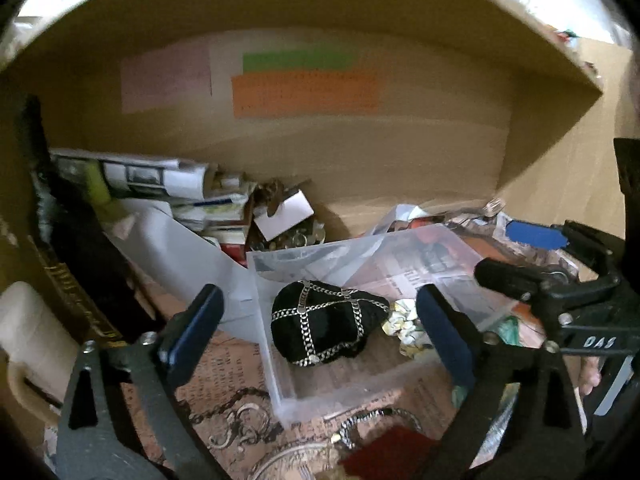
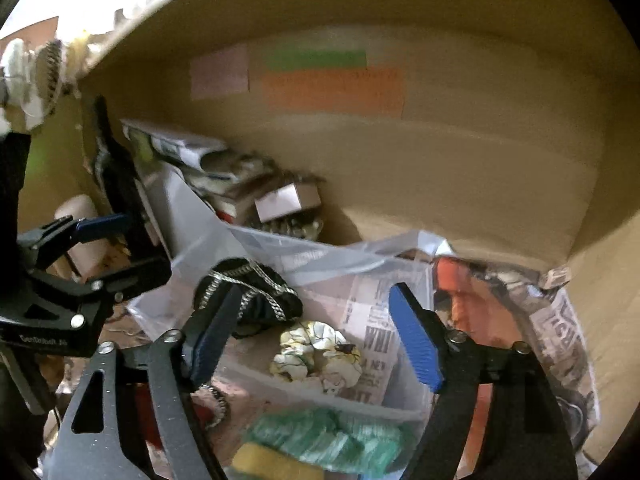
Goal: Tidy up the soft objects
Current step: 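Carry the hat and scrunchie over the clear bin and open both tools, then grasp the red cloth with gold ornament with the left tool while the right tool grasps the mesh bag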
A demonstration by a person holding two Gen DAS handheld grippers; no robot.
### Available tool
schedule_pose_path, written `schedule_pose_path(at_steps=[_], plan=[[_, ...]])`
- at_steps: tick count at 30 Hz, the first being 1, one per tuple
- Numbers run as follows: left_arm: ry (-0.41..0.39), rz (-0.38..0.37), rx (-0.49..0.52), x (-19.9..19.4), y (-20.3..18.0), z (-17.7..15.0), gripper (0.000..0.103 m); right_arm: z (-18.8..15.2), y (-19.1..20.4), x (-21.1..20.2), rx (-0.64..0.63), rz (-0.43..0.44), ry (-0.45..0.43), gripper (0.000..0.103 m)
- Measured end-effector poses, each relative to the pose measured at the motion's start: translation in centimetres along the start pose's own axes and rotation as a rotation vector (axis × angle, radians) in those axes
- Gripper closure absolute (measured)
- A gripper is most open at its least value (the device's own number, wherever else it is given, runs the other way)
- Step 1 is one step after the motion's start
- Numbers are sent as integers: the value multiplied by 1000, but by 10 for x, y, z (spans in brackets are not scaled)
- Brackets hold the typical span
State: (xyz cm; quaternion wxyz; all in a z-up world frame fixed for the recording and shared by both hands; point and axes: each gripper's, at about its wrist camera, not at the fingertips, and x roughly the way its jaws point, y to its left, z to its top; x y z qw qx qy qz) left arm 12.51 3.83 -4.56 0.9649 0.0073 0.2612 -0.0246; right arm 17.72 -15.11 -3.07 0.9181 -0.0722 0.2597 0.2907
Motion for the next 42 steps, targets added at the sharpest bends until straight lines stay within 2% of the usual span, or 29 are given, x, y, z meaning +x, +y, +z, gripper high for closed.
schedule_pose_path(at_steps=[4,11,23,27,31,32,34,36,40,42], plan=[[-15,2,11,-26,-5,-12,1,-8,9,-28,-17,-11,-59,20],[16,3,10,-44,-12,-42,0,-39,16,-52,-6,-25,-69,19],[147,-19,-39,-40,-21,-101,0,-100,11,-48,103,-14,66,19],[144,0,-69,-35,-16,-111,0,-115,13,-42,120,-7,110,19],[132,-20,-108,-33,-10,-110,1,-124,11,-35,152,16,144,19],[127,-29,-112,-32,-10,-110,2,-126,10,-32,162,24,153,19],[130,-46,-106,-27,-12,-108,11,-128,9,-30,175,36,164,20],[139,-57,-102,-23,-13,-108,18,-129,9,-27,178,44,177,30],[166,-85,-111,-13,-16,-110,30,-130,11,-25,174,63,190,40],[169,-97,-120,-12,-16,-111,36,-131,13,-25,164,65,190,50]])
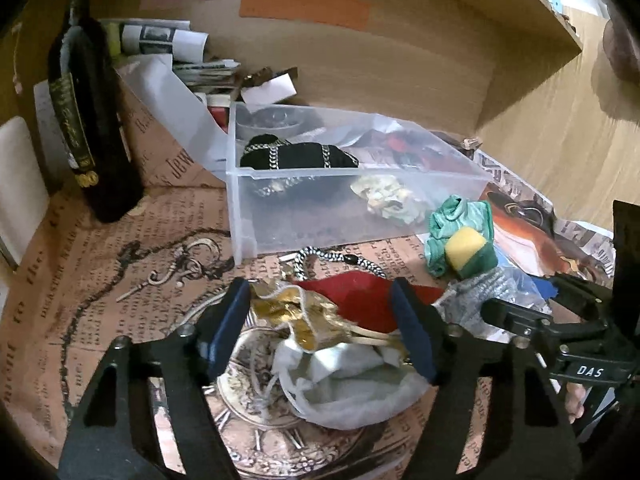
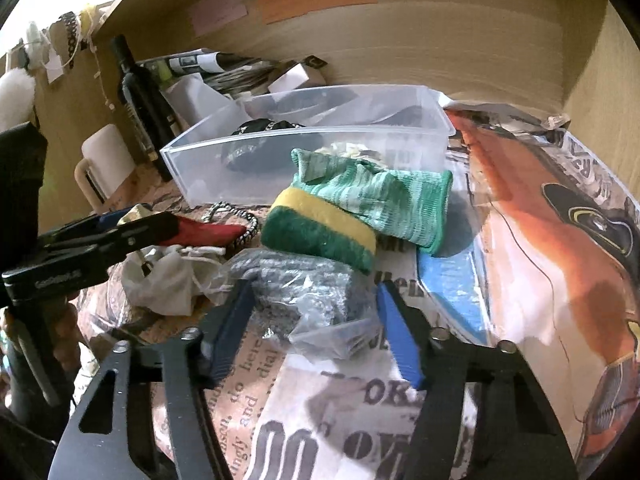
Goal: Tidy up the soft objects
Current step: 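Grasp the red cloth with gold ornament with the left tool while the right tool grasps the mesh bag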
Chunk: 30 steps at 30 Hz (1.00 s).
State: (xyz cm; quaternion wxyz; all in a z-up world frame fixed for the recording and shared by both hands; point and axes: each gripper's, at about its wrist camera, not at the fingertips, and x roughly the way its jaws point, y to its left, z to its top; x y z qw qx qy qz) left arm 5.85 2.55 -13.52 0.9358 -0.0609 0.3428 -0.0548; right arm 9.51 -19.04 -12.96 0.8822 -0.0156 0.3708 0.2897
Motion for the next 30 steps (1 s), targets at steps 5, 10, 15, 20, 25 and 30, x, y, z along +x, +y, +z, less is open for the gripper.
schedule_pose_path(at_steps=[5,10,15,20,25,30], plan=[[1,-27,-10,-2,0,-1,51,-1,1,-1,-13,5,8,66],[-1,-29,-10,-3,-2,-4,68,-2,-3,-6,4,13,1,76],[-10,-29,-16,-7,-1,-2,82,0,-1,-13,-4,18,-18,81],[-38,-23,1,-17,-3,2,86,3,2,-23,-26,21,-40,83],[-85,-18,11,-31,-5,13,86,11,2,-37,-28,19,-82,83],[-160,-10,41,-51,-12,27,86,27,2,-51,-34,3,-155,83]])
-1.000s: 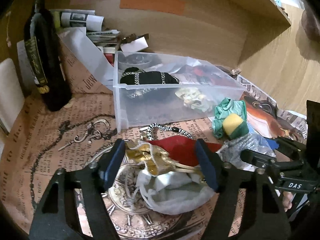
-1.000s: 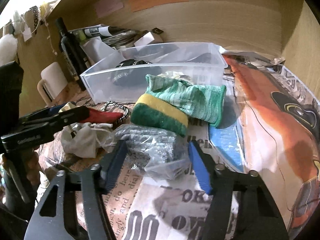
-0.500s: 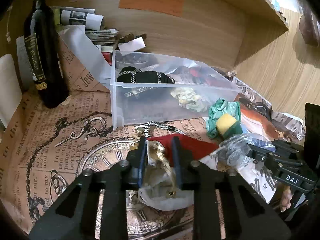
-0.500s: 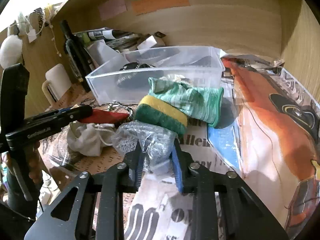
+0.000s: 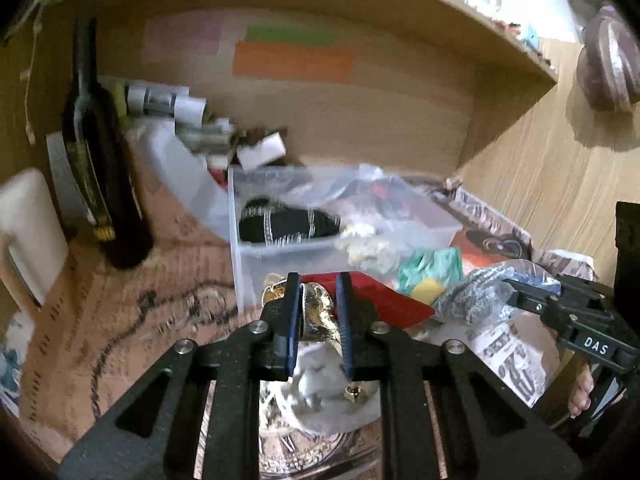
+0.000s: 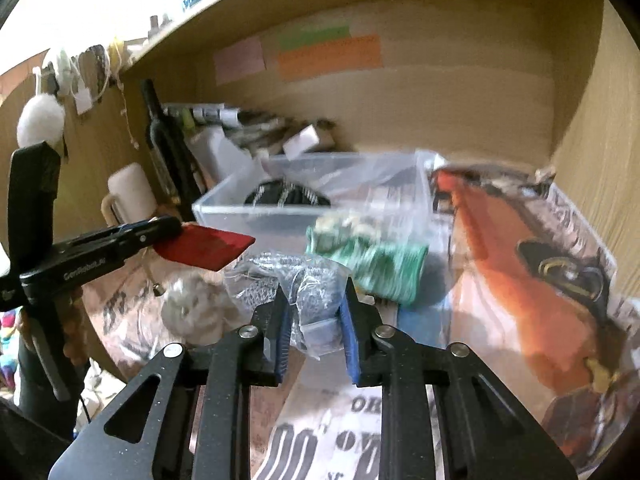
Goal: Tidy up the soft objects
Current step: 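Grasp the red cloth with gold ornament with the left tool while the right tool grasps the mesh bag, then lower the red cloth and mesh bag into the clear bin and open both tools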
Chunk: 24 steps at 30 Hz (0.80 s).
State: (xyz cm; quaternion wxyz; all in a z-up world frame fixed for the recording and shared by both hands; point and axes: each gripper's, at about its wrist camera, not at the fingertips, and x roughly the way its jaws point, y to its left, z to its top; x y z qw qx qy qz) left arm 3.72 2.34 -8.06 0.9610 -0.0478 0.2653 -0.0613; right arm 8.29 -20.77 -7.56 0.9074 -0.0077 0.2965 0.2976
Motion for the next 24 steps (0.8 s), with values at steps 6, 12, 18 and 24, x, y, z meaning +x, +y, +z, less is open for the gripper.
schedule_pose_path(at_steps=[6,12,18,24], plan=[[-96,11,28,-14,-6,27,86,24,-2,-9,-15,-21,-96,83],[-141,29,30,-9,-5,51,86,46,-4,-5,-16,-29,-150,83],[-138,79,41,14,-4,69,86,65,-8,12,-26,-40,-167,83],[-89,111,60,52,1,79,86,81,-13,41,-52,-74,-131,83]])
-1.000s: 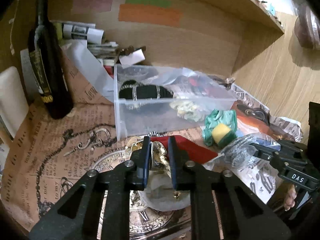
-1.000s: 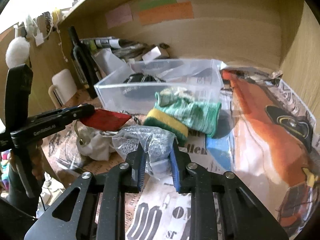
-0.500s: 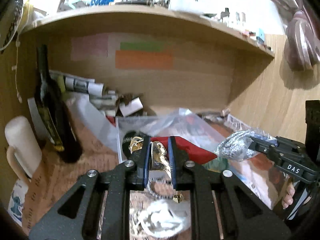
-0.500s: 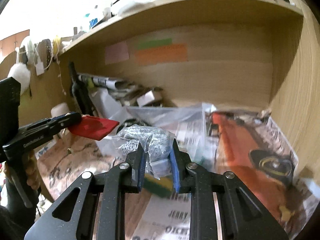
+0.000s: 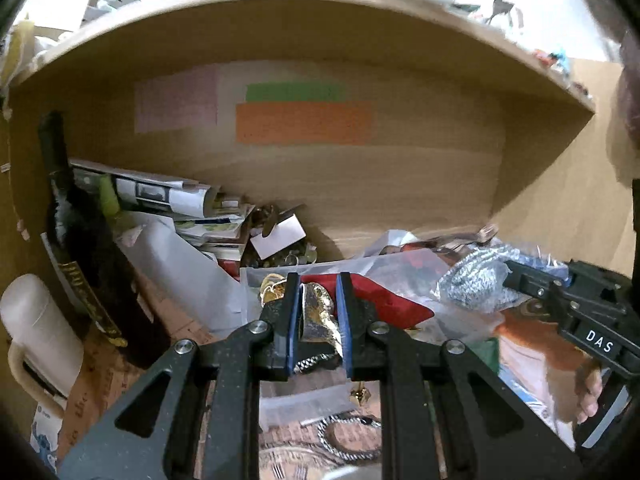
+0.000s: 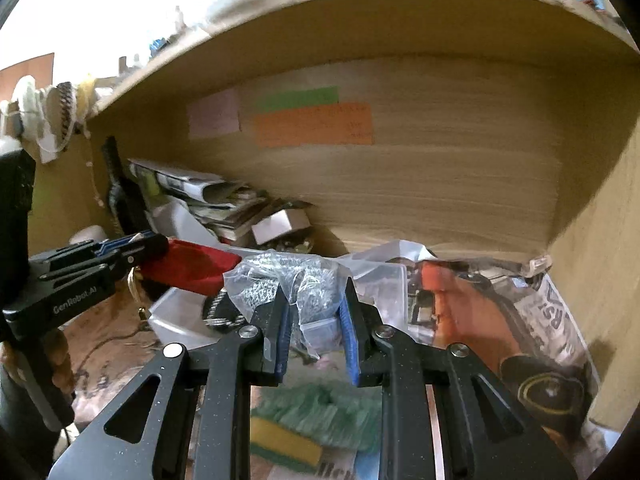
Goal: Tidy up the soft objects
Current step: 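Lower the red cloth and mesh bag into the clear bin and open both tools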
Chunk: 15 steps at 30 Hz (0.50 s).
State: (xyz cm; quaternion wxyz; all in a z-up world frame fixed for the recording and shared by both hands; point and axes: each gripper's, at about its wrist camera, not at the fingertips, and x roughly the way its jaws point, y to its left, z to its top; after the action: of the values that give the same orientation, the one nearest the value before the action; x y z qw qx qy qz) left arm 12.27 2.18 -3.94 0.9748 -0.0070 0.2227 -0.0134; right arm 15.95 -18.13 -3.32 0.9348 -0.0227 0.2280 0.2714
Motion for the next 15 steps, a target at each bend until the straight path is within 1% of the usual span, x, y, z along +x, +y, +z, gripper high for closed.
schedule_pose_path(at_steps=[4,9,15], plan=[[52,3,17,27,-1,-3,86,-2,-7,27,6,-17,61,83],[130,-23,38,54,-4,-13,86,-9,-14,52,9,-26,141,83],[179,-34,77,71,-9,-23,86,-17,-17,72,-7,-34,218,83]])
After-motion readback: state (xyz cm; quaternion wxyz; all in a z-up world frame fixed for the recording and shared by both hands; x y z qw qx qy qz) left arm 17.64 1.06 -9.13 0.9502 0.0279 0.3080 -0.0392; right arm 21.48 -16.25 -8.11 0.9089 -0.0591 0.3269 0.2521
